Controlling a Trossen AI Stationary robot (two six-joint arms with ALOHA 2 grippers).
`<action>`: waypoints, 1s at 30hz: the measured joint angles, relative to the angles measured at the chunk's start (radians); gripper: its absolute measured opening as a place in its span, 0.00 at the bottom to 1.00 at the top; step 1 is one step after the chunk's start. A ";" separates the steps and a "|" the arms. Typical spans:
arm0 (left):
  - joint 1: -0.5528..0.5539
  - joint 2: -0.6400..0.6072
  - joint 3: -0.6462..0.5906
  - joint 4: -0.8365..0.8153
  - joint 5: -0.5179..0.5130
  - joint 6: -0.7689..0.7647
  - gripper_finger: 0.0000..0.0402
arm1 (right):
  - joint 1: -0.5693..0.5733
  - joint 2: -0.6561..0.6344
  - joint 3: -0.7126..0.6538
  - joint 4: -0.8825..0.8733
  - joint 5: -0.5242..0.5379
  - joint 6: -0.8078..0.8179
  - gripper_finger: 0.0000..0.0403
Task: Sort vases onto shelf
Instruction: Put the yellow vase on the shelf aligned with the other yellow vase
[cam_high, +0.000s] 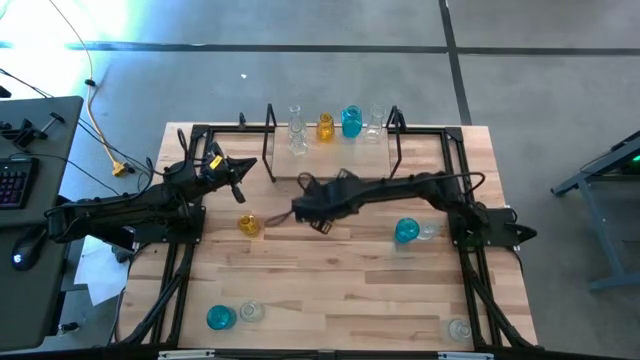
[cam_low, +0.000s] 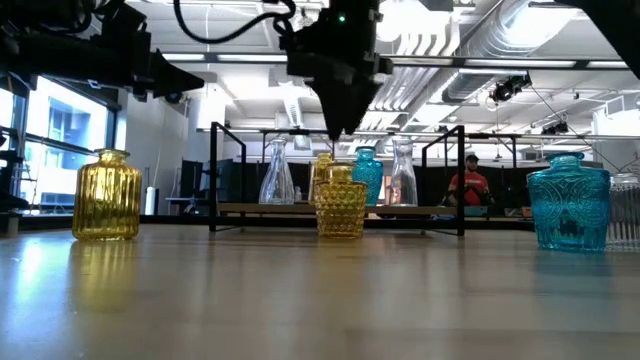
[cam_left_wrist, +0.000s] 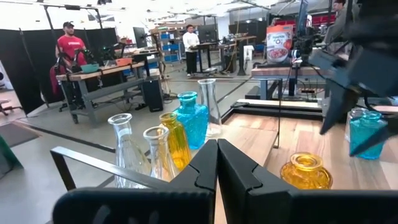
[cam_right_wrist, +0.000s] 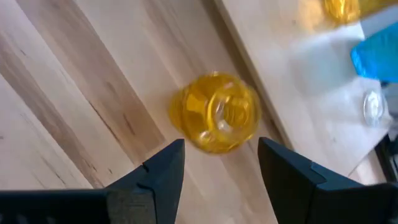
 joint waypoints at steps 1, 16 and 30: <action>-0.001 0.000 0.000 0.000 0.001 -0.002 0.00 | 0.010 0.000 -0.018 0.000 0.015 0.028 0.46; -0.001 0.000 0.000 0.003 0.015 -0.010 0.00 | 0.100 -0.036 -0.215 0.182 0.055 -0.020 0.43; -0.001 0.000 0.000 0.007 0.018 -0.005 0.00 | 0.115 -0.361 -0.871 0.985 0.082 -0.028 0.23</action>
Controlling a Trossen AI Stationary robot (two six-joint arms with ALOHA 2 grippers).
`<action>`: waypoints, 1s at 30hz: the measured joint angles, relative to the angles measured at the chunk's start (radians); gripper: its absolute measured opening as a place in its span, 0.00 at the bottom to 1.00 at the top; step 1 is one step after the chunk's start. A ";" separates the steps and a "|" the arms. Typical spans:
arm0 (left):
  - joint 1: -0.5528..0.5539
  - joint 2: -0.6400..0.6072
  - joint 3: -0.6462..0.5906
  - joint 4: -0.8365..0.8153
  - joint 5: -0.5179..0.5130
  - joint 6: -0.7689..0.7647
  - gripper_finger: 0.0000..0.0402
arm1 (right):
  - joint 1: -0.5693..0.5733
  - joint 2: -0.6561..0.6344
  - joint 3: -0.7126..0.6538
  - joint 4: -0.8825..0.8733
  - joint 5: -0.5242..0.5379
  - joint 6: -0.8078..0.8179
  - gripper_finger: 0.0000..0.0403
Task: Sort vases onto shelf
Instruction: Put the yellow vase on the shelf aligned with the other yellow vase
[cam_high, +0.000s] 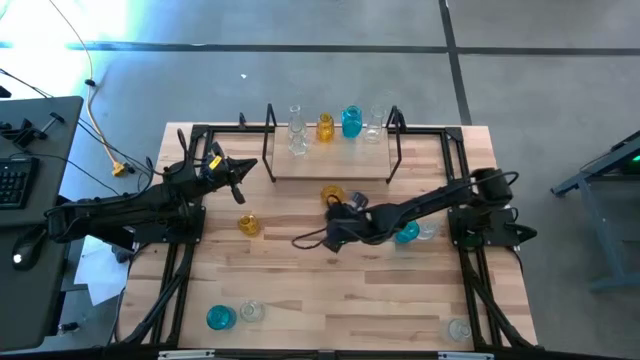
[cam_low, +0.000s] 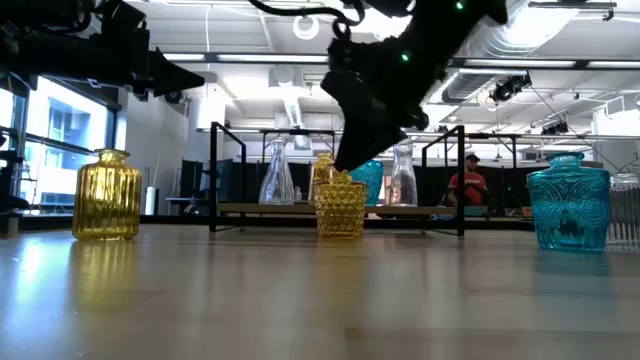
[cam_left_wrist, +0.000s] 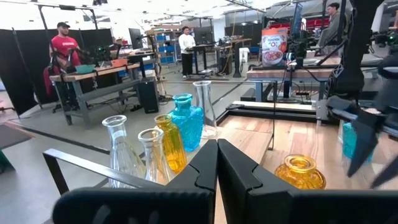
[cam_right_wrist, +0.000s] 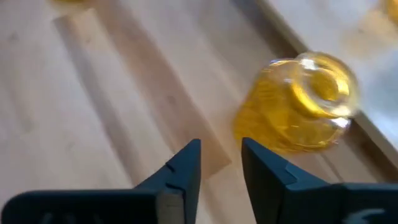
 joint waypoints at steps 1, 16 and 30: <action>0.000 0.000 0.000 0.002 0.000 0.001 0.00 | 0.000 -0.011 -0.029 0.030 0.008 0.012 0.22; 0.000 0.000 0.000 0.003 0.000 0.008 0.00 | -0.039 -0.015 -0.051 0.026 0.138 0.290 0.47; 0.000 0.000 0.000 -0.004 0.000 0.014 0.00 | -0.141 0.025 -0.051 0.140 0.073 0.157 0.64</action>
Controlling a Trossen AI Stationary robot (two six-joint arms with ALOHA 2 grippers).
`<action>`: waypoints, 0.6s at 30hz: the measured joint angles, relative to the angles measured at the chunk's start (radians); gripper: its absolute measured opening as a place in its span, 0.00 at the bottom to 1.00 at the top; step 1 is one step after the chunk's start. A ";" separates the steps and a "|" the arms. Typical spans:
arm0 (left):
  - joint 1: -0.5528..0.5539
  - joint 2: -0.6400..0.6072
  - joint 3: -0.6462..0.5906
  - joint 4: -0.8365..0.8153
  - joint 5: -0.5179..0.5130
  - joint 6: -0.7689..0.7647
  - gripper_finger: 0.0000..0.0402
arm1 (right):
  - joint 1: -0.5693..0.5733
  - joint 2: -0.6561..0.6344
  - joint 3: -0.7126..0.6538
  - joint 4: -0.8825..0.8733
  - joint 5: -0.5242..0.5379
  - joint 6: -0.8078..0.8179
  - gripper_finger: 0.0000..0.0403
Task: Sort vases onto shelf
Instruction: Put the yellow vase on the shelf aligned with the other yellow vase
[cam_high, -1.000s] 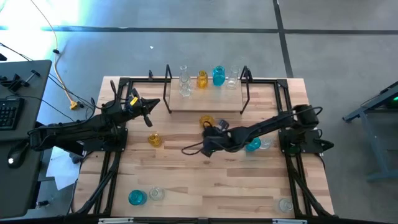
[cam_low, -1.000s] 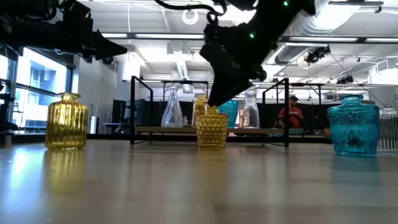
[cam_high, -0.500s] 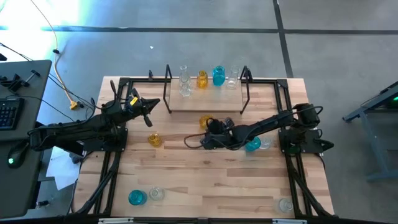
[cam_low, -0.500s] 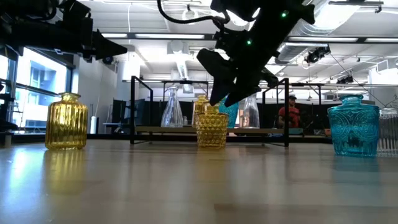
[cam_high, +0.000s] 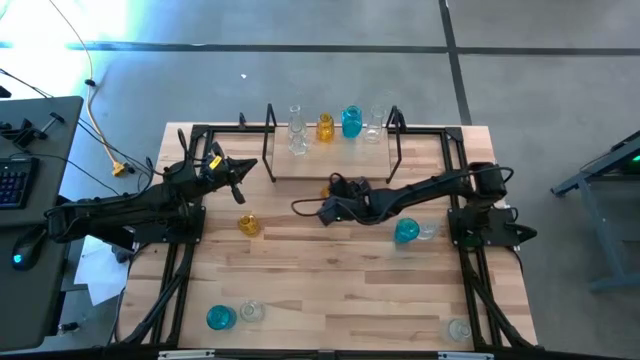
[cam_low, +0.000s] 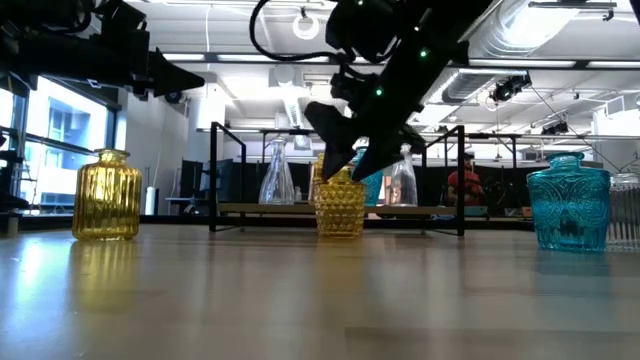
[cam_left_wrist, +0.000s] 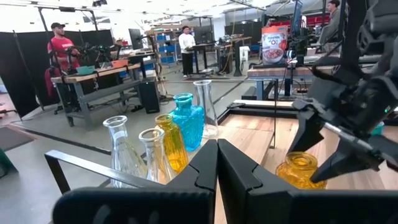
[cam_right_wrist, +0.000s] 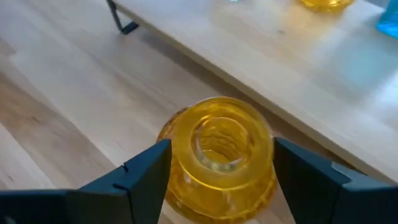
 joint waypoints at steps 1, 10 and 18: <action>0.000 0.000 0.000 0.000 0.000 0.000 0.00 | -0.004 0.007 0.000 0.021 -0.005 -0.013 0.64; 0.000 0.000 0.000 -0.001 0.000 0.005 0.00 | -0.006 0.027 0.001 0.085 0.030 -0.085 0.53; 0.000 0.000 0.000 -0.001 0.000 0.006 0.00 | -0.011 0.027 0.000 0.122 0.016 -0.116 0.38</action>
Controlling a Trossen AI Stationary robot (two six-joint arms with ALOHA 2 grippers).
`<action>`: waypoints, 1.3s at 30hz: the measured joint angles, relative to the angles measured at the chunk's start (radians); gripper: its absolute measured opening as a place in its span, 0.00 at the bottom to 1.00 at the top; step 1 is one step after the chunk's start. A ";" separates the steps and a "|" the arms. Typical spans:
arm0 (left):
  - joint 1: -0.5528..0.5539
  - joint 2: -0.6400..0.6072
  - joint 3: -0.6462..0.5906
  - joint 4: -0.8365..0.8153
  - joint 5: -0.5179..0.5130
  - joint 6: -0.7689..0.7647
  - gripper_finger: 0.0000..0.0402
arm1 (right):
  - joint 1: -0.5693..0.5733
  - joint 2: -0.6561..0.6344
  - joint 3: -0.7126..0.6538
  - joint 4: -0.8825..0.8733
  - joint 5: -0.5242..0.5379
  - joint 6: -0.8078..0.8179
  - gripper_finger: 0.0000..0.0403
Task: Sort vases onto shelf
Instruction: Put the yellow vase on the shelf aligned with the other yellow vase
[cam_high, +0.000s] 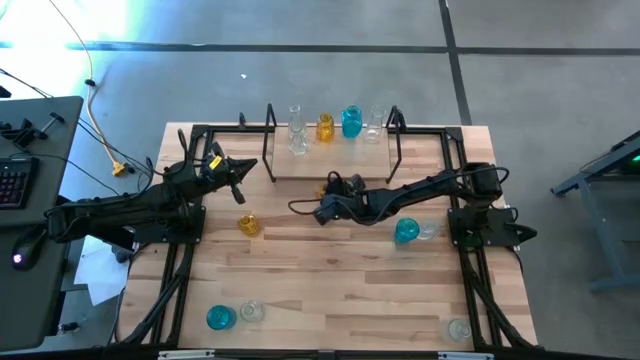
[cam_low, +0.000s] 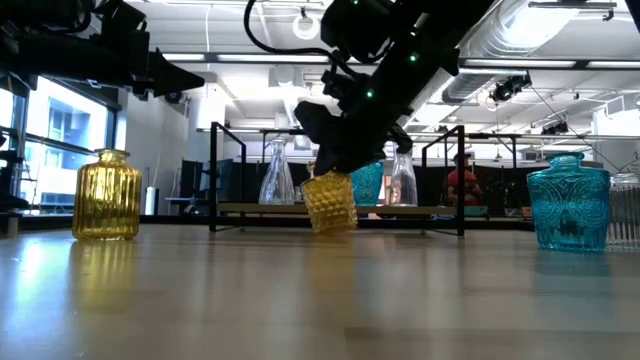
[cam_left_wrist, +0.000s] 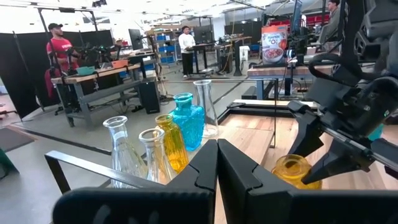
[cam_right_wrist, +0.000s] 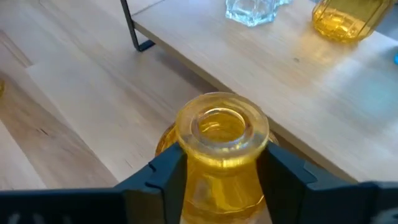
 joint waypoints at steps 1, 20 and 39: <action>0.000 0.000 0.000 0.000 0.000 0.000 0.00 | 0.000 0.000 0.000 0.003 0.000 -0.003 0.37; 0.000 0.000 0.000 0.000 0.000 0.000 0.00 | 0.010 0.000 0.000 0.009 -0.016 0.069 0.41; 0.000 0.000 0.000 0.000 0.000 -0.001 0.00 | -0.031 0.005 0.000 0.110 -0.007 0.012 0.64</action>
